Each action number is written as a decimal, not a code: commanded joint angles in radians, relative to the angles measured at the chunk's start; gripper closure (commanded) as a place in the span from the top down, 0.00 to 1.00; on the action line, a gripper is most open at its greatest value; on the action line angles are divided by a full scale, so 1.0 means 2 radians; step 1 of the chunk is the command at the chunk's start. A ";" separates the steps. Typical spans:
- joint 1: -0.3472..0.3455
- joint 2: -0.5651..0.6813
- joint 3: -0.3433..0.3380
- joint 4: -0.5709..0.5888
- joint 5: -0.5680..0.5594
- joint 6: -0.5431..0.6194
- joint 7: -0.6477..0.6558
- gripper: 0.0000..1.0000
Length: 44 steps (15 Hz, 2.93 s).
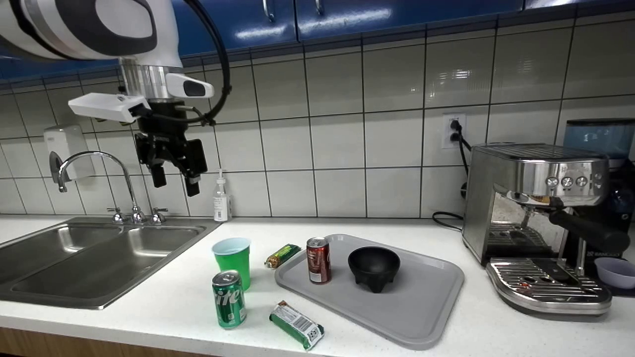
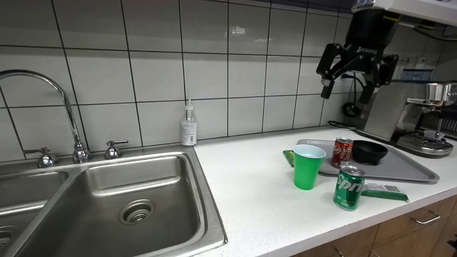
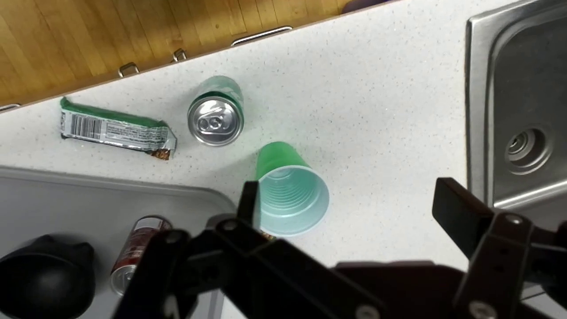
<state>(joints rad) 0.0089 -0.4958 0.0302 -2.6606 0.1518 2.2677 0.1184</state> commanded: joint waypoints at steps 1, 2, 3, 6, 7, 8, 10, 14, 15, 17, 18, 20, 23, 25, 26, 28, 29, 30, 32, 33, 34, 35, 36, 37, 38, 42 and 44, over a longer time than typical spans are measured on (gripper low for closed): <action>-0.017 0.017 -0.003 -0.003 -0.018 0.037 0.009 1.00; -0.020 0.023 -0.005 -0.002 -0.019 0.044 0.008 1.00; -0.023 0.031 -0.007 -0.001 -0.021 0.052 0.006 1.00; -0.031 0.055 -0.016 0.005 -0.028 0.073 0.004 1.00; -0.033 0.062 -0.019 0.007 -0.029 0.080 0.004 1.00; -0.036 0.070 -0.021 0.009 -0.031 0.088 0.006 1.00; -0.042 0.085 -0.027 0.012 -0.034 0.104 0.008 1.00; -0.055 0.119 -0.037 0.023 -0.041 0.133 0.009 1.00; -0.057 0.129 -0.039 0.027 -0.044 0.139 0.009 1.00; -0.061 0.148 -0.044 0.036 -0.048 0.150 0.009 1.00; -0.062 0.159 -0.046 0.041 -0.050 0.157 0.009 1.00; -0.064 0.180 -0.051 0.051 -0.054 0.170 0.011 1.00; -0.067 0.210 -0.057 0.066 -0.061 0.192 0.014 1.00; -0.068 0.229 -0.062 0.075 -0.067 0.206 0.017 1.00; -0.068 0.239 -0.065 0.079 -0.069 0.212 0.018 1.00; -0.069 0.256 -0.070 0.086 -0.079 0.226 0.026 1.00; -0.069 0.264 -0.074 0.089 -0.088 0.236 0.034 1.00; -0.069 0.273 -0.078 0.092 -0.094 0.242 0.041 1.00; -0.067 0.287 -0.087 0.097 -0.111 0.256 0.057 1.00; -0.067 0.295 -0.091 0.100 -0.116 0.260 0.063 1.00; -0.066 0.302 -0.096 0.103 -0.125 0.266 0.073 1.00; -0.064 0.308 -0.101 0.106 -0.128 0.269 0.078 1.00; -0.063 0.316 -0.106 0.108 -0.132 0.273 0.084 1.00; -0.061 0.323 -0.111 0.112 -0.135 0.276 0.090 1.00; -0.060 0.330 -0.116 0.116 -0.138 0.279 0.097 1.00; -0.054 0.358 -0.128 0.130 -0.127 0.283 0.108 1.00; -0.053 0.372 -0.129 0.139 -0.119 0.283 0.109 1.00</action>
<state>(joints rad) -0.1129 0.1984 -0.2140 -2.4276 -0.0917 2.8278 0.3026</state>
